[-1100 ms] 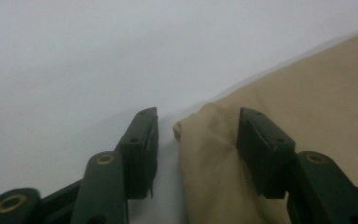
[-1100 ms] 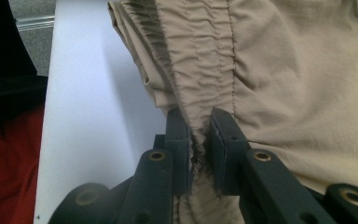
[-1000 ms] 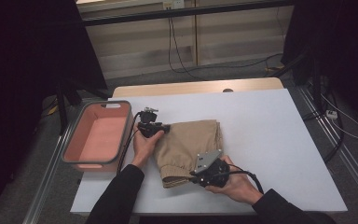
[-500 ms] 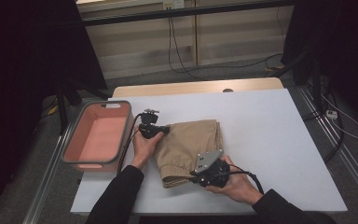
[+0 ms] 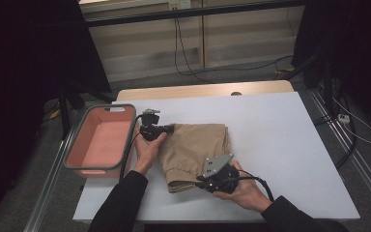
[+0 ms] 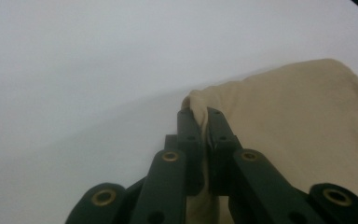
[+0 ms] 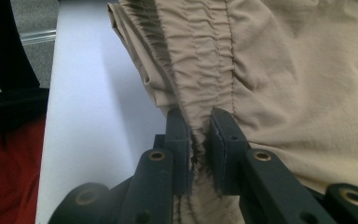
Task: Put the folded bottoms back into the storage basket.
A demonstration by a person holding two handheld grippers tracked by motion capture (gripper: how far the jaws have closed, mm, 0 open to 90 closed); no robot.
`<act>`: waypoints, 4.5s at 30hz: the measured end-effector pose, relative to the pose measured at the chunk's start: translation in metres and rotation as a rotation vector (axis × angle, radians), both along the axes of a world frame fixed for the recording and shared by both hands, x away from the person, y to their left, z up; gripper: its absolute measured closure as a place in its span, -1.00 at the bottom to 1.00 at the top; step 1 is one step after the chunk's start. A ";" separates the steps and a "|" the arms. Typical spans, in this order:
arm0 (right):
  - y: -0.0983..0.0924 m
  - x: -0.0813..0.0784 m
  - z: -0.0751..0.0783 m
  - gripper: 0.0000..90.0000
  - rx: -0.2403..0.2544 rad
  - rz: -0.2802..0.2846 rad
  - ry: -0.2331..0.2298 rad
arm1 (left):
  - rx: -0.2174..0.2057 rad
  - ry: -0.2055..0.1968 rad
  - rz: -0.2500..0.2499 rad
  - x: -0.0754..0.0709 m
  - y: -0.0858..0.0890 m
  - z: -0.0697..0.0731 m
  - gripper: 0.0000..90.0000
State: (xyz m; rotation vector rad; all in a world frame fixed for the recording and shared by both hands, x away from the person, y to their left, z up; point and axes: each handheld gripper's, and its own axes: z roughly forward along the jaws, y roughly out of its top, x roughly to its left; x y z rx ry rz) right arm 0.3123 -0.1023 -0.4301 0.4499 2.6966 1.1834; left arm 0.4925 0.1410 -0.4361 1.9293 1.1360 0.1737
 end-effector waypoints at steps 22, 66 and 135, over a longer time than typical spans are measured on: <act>-0.002 0.001 0.004 0.75 0.073 -0.019 -0.001 | -0.069 -0.068 0.001 -0.005 0.003 0.017 0.93; 0.008 0.005 0.029 0.76 0.163 -0.017 -0.071 | -0.138 -0.179 -0.008 -0.010 0.018 0.069 0.93; 0.066 0.029 0.077 0.76 0.289 0.051 -0.146 | -0.143 -0.303 0.094 -0.015 0.099 0.147 0.93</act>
